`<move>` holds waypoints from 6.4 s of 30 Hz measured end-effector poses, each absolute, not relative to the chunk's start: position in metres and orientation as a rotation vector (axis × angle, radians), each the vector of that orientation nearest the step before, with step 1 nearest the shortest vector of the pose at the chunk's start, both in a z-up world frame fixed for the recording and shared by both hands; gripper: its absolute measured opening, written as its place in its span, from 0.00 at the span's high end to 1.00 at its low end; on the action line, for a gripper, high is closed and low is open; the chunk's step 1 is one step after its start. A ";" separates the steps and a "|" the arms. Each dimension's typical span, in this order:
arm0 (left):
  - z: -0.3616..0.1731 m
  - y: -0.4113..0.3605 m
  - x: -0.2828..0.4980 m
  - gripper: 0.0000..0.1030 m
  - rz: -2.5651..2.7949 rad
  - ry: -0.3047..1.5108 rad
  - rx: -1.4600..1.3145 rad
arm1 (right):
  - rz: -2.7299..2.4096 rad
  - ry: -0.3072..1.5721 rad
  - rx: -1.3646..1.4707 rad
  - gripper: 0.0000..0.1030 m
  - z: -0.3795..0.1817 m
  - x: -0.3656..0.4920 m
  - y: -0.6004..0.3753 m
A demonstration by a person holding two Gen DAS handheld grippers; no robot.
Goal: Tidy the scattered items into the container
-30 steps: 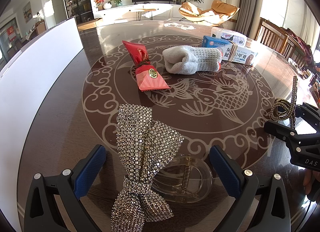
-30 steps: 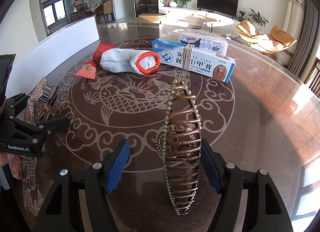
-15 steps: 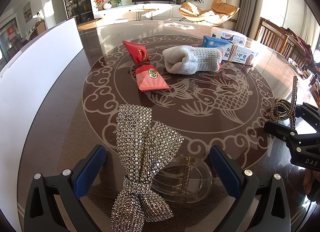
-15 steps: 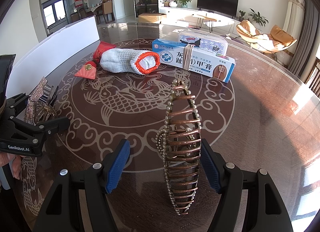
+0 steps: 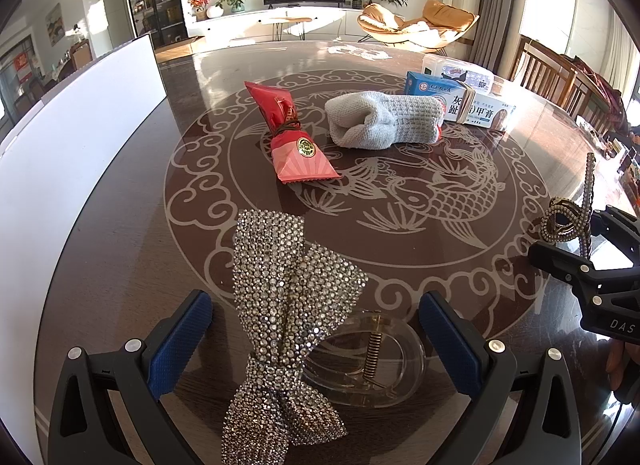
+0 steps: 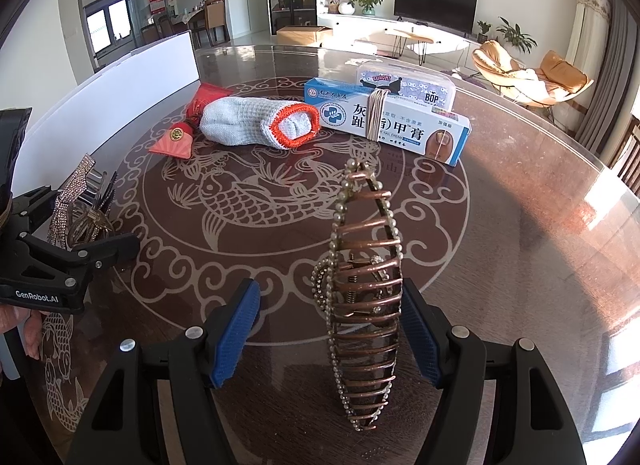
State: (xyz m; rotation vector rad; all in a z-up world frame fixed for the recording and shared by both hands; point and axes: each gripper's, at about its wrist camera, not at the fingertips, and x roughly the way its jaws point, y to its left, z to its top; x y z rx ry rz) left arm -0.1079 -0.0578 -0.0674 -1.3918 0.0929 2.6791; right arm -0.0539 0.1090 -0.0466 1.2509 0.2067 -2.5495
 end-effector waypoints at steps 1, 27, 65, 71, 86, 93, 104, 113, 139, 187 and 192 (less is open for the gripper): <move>-0.068 -0.058 -0.108 0.00 2.679 0.093 -1.392 | -2.550 0.207 1.251 0.32 -0.047 -0.054 0.109; -0.069 -0.054 -0.105 0.00 2.688 0.098 -1.392 | -2.548 0.210 1.251 0.31 -0.048 -0.054 0.106; 0.085 -0.307 -0.053 0.52 2.901 -0.307 -1.325 | -2.069 0.199 0.852 0.64 0.088 -0.058 -0.134; 0.074 -0.424 -0.118 0.52 2.995 -0.443 -1.493 | -2.046 0.368 0.804 0.64 0.100 -0.152 -0.269; -0.025 -0.481 -0.204 0.26 2.780 -0.784 -1.869 | -2.078 0.197 1.163 0.35 0.024 -0.287 -0.317; 0.052 -0.426 -0.143 0.25 2.955 -0.647 -1.552 | -2.151 0.035 0.910 0.35 0.055 -0.212 -0.209; 0.041 -0.172 -0.064 0.00 2.555 -0.309 -1.399 | -2.533 0.134 1.111 0.35 -0.012 -0.046 0.056; -0.055 -0.041 -0.081 0.00 2.500 -0.102 -1.482 | -2.696 0.130 1.267 0.35 -0.037 -0.017 0.139; -0.075 -0.032 -0.081 0.00 2.669 0.103 -1.387 | -2.675 0.130 1.310 0.32 -0.046 -0.017 0.130; -0.073 -0.036 -0.084 0.00 2.628 0.135 -1.369 | -2.671 0.130 1.309 0.31 -0.046 -0.017 0.130; -0.074 -0.044 -0.084 0.00 2.636 0.128 -1.376 | -2.672 0.131 1.310 0.31 -0.046 -0.017 0.130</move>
